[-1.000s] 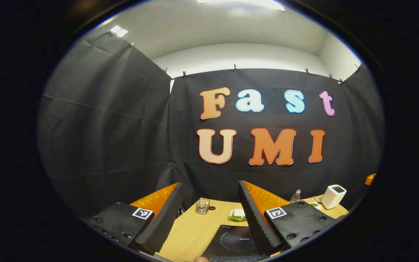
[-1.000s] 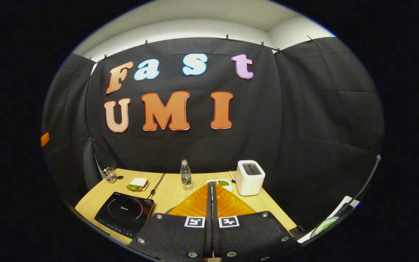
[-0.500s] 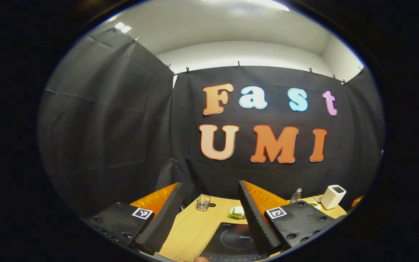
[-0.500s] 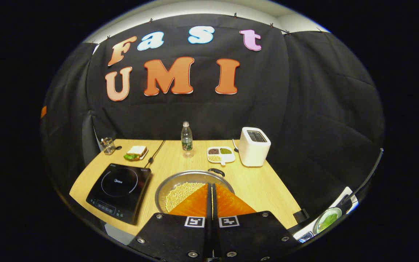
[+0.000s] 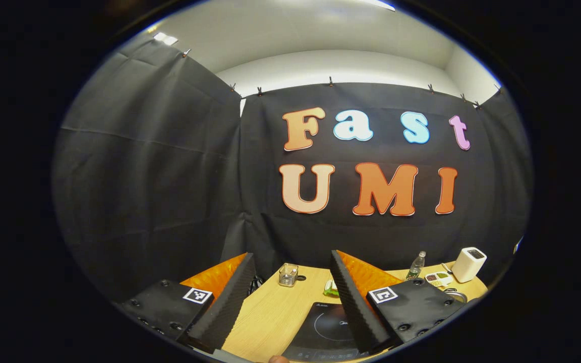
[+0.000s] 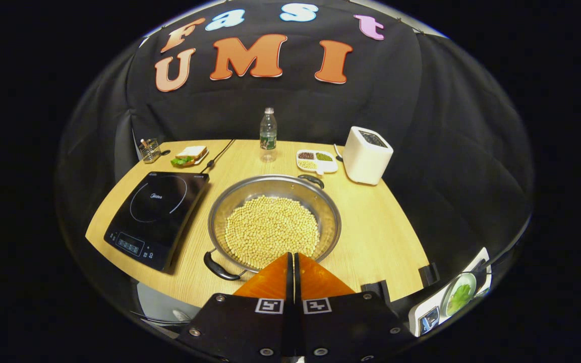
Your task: First push the handle of the pot to place it horizontally, then grasp the pot with both hands and set it on the induction cooktop.
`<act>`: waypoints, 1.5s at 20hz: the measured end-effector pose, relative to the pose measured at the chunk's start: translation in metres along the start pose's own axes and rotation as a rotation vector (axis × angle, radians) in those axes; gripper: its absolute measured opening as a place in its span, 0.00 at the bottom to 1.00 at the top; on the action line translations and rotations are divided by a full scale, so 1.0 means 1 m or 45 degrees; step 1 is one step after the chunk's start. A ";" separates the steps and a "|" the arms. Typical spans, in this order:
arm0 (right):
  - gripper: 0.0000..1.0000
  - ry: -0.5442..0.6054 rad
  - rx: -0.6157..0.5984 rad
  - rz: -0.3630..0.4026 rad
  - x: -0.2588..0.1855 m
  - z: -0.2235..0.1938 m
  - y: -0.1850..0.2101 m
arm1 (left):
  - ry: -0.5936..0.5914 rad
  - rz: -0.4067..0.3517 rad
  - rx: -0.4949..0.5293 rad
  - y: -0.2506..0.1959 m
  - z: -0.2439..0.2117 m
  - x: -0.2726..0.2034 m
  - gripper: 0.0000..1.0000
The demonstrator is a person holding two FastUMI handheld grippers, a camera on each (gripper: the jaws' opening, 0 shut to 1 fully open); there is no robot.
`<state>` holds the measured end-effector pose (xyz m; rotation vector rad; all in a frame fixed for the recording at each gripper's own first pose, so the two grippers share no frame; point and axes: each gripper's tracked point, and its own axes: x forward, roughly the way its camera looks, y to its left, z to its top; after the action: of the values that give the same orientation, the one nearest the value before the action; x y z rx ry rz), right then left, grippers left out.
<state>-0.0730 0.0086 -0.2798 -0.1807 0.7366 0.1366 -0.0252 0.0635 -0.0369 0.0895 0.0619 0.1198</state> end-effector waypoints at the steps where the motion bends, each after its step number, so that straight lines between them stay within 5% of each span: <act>1: 0.00 0.024 0.000 0.006 0.003 -0.006 0.004 | 0.010 0.000 0.001 0.000 -0.004 0.000 0.98; 14: 0.00 0.294 -0.099 0.109 0.035 -0.081 0.051 | 0.075 0.052 0.016 0.023 -0.028 -0.002 0.98; 30: 0.00 0.321 -0.227 0.229 0.063 -0.075 0.113 | 0.114 0.213 0.005 0.083 -0.042 -0.028 0.98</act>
<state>-0.0963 0.1066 -0.3899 -0.3053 0.9929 0.3561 -0.0660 0.1462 -0.0697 0.0931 0.1442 0.2907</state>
